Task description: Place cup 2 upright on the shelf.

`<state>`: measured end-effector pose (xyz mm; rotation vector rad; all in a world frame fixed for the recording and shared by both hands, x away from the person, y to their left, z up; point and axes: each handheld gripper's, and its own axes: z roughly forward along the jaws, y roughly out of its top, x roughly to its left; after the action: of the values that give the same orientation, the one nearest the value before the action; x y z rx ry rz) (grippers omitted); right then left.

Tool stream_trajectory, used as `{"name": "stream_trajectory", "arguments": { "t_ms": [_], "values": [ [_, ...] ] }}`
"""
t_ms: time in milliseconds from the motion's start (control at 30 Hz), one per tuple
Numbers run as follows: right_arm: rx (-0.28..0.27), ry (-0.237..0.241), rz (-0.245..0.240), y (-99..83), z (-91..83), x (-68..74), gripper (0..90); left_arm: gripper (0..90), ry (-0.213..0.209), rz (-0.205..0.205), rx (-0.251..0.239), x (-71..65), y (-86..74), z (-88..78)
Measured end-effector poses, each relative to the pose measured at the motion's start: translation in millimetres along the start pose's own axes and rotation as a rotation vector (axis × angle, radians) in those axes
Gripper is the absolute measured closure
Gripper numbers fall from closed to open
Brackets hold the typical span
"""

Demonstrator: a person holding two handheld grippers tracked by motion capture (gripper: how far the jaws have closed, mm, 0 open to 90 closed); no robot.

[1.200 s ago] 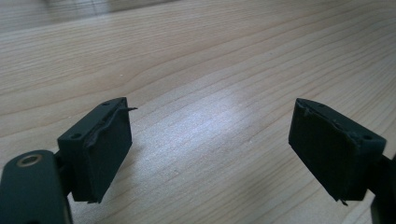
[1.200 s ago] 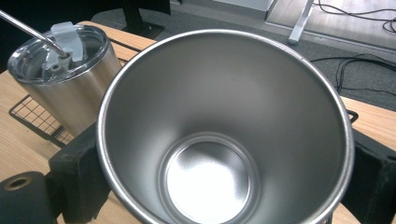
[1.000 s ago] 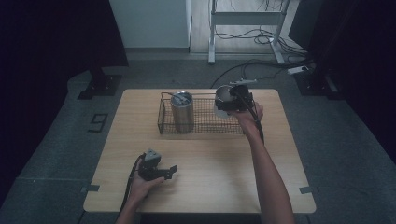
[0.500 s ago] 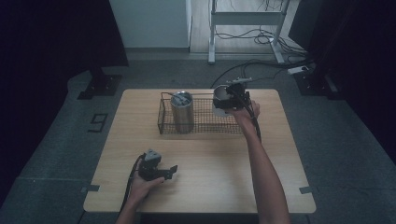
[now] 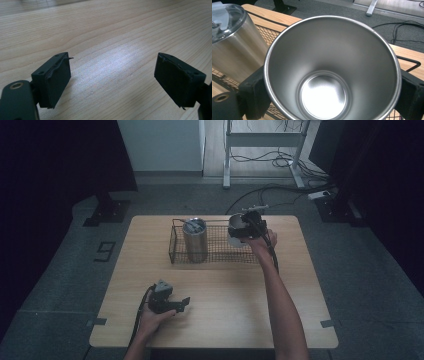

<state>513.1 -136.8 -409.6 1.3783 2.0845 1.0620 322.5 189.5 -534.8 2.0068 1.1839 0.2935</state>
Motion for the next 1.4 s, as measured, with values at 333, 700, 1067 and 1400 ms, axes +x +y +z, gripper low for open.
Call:
{"name": "stream_trajectory", "arguments": {
  "t_ms": [333, 700, 1067, 1400],
  "values": [
    [0.021, -0.002, 0.009, -5.5, 11.2, -1.8, 7.1, 14.0, 0.001, -0.001, 0.002, 0.5, -0.2, 0.5],
    [0.044, -0.008, 0.009, -9.3, 22.3, -1.1, 7.1, 14.1, 0.002, -0.002, 0.003, 0.9, -0.3, 0.4],
    [0.075, -0.024, 0.001, -14.3, 35.5, -2.3, 7.1, 14.2, 0.0, -0.004, 0.003, 1.7, -0.5, 0.3],
    [0.111, -0.037, 0.006, -19.4, 48.6, -4.5, 7.1, 14.2, -0.002, -0.002, 0.003, 2.0, -0.3, 0.3]
  ]
}}
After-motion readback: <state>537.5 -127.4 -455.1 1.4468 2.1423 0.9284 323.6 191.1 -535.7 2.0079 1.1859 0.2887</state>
